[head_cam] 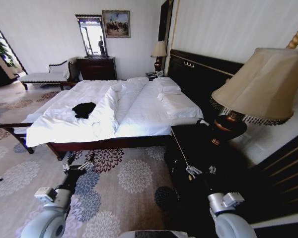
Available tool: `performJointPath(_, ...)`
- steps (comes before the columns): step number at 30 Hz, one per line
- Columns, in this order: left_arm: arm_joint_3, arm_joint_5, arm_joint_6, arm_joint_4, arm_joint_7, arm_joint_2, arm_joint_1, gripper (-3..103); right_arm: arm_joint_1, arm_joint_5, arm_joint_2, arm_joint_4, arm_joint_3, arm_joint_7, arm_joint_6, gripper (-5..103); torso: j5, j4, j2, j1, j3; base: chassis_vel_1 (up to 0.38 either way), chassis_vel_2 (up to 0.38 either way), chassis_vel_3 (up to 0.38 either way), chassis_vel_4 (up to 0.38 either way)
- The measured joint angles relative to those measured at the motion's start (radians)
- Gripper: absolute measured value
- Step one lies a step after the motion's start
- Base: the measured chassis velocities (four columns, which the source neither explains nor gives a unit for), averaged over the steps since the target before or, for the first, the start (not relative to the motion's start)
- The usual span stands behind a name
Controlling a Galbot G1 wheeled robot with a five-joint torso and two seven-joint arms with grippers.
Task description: Fold the clothes on the bed.
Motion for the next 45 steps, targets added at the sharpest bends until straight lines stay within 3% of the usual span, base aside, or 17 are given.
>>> performJointPath(12,-0.019,-0.011,0.017,0.02,-0.013,0.018,-0.045,100,-0.012,-0.041,0.01,0.0,-0.019,-0.011,0.014,100,0.0,0.0,0.0,0.0,0.0,0.0,0.0,0.0,0.0)
performJointPath(45,-0.002,0.01,0.011,0.001,-0.004,-0.015,0.016,100,-0.069,-0.143,0.06,0.024,-0.031,-0.029,0.046,100,0.0,0.0,0.0,0.0,0.0,-0.039,0.042,0.043,-0.04)
